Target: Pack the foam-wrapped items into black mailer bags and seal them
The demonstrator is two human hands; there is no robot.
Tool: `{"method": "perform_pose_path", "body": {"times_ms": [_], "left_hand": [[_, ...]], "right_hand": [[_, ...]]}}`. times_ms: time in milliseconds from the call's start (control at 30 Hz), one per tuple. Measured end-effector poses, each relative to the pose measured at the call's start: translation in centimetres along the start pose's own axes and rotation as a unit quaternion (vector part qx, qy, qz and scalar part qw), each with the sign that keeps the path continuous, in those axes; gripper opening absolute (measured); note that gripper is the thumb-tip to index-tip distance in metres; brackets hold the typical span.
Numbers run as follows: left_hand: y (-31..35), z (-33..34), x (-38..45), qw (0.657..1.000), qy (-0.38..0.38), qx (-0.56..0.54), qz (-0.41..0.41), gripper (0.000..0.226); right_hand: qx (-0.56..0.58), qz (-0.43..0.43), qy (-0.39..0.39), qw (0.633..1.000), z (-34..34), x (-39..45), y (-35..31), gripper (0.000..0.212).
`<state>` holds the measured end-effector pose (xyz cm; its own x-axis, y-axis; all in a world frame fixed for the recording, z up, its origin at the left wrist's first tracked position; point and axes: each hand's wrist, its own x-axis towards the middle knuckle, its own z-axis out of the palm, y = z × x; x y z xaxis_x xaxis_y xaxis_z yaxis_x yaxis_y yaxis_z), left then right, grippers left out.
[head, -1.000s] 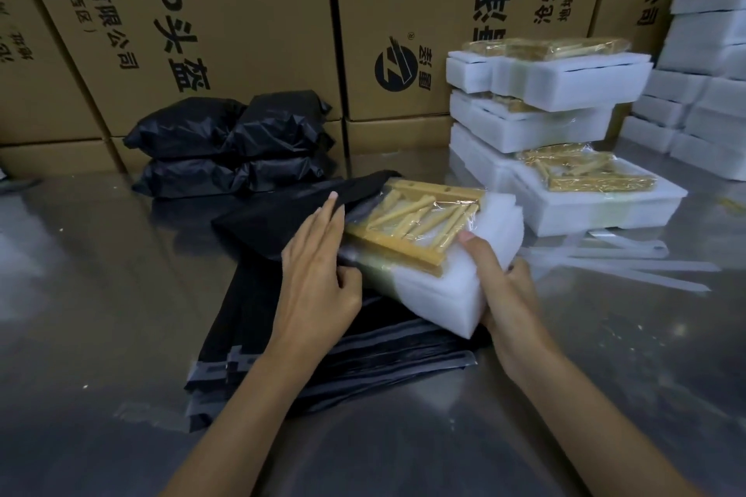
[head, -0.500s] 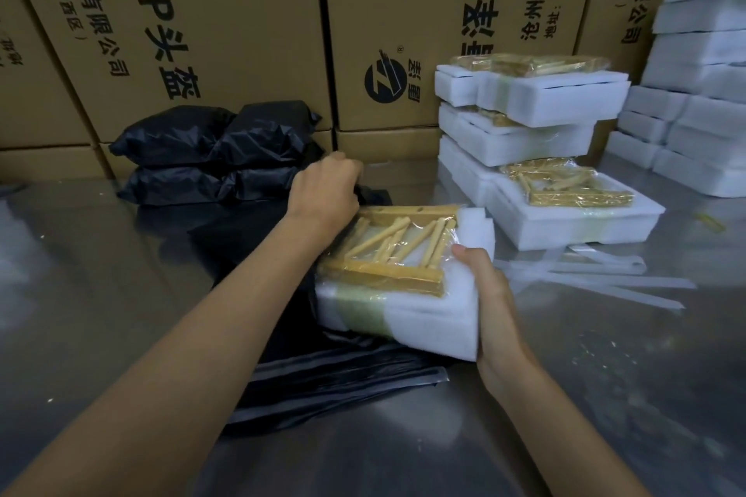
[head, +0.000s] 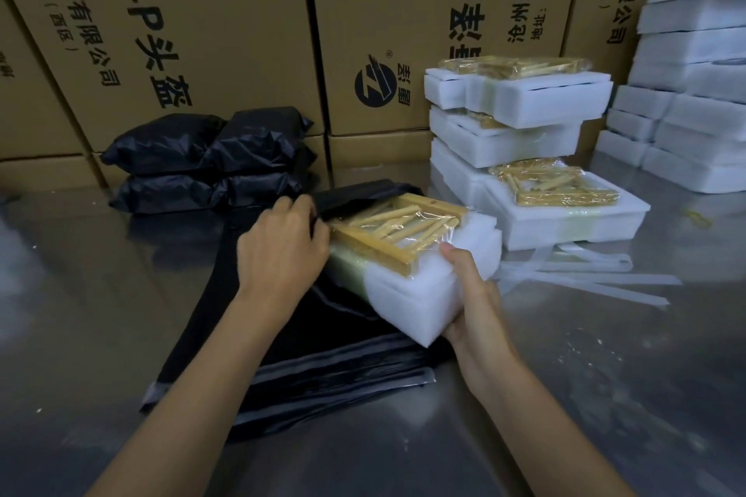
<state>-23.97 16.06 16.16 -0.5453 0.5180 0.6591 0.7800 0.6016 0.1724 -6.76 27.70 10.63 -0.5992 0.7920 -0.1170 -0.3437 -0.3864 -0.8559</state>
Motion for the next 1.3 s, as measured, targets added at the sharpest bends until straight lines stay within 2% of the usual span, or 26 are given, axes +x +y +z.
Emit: {"method": "perform_pose_path", "body": {"times_ms": [67, 167, 300, 367, 467, 533, 633, 700, 767, 867, 967, 1067, 1167, 1233, 1300], "left_hand": [[-0.4, 0.7, -1.9, 0.999, -0.024, 0.000, -0.034, 0.016], [0.3, 1.3, -4.2, 0.995, -0.056, -0.059, -0.058, 0.010], [3.6, 1.0, -6.8, 0.973, -0.092, -0.213, 0.003, 0.007], [4.9, 0.8, -7.7, 0.963, -0.089, -0.248, 0.048, 0.015], [5.1, 1.0, -7.9, 0.954, -0.108, -0.275, 0.056, 0.016], [4.3, 1.0, -7.3, 0.956, -0.096, -0.276, 0.027, 0.015], [3.1, 0.0, -6.1, 0.957, -0.045, -0.279, -0.063, 0.017], [2.8, -0.6, -5.4, 0.961, 0.002, -0.270, -0.062, 0.028], [3.4, -0.8, -3.6, 0.966, 0.016, -0.258, -0.026, 0.042], [5.0, -0.1, 0.5, 0.978, -0.062, -0.197, 0.013, 0.053], [6.5, 0.5, 3.8, 0.971, -0.165, -0.173, 0.001, 0.046], [7.5, 0.4, 4.5, 0.968, -0.174, -0.179, -0.005, 0.036], [8.9, -0.4, 2.8, 0.947, -0.178, -0.264, 0.044, 0.033], [9.6, -0.7, 0.9, 0.938, -0.192, -0.272, 0.097, 0.042], [8.8, -0.6, -0.6, 0.947, -0.174, -0.237, 0.132, 0.051]], "right_hand": [[0.033, -0.010, -0.031, 0.999, 0.0, -0.2, -0.1, 0.069], [0.054, -0.015, -0.060, 0.997, 0.1, -0.5, 0.3, 0.070], [0.106, 0.027, -0.072, 0.991, 1.1, -0.7, 0.9, 0.061], [0.152, 0.054, -0.058, 0.985, 1.4, -0.5, 0.6, 0.057], [0.165, 0.055, -0.054, 0.983, 1.9, 0.1, 0.0, 0.057], [0.146, 0.067, -0.068, 0.985, 2.6, 0.1, 0.2, 0.056], [0.091, 0.067, -0.069, 0.991, 3.6, -0.3, 1.3, 0.053], [0.068, 0.039, -0.062, 0.995, 4.1, -0.6, 2.1, 0.055], [0.056, 0.014, -0.056, 0.997, 4.5, -0.9, 2.5, 0.057], [0.049, -0.007, -0.057, 0.997, 4.7, -1.2, 2.8, 0.058], [0.033, -0.008, -0.049, 0.998, 4.5, -1.3, 2.7, 0.060], [0.020, -0.005, -0.049, 0.999, 4.2, -1.1, 2.4, 0.057], [0.041, 0.020, -0.060, 0.997, 4.3, -0.4, 2.1, 0.034], [0.060, 0.054, -0.064, 0.995, 4.7, 0.3, 1.9, 0.023], [0.068, 0.065, -0.048, 0.994, 5.1, 1.0, 1.2, 0.031]]}}
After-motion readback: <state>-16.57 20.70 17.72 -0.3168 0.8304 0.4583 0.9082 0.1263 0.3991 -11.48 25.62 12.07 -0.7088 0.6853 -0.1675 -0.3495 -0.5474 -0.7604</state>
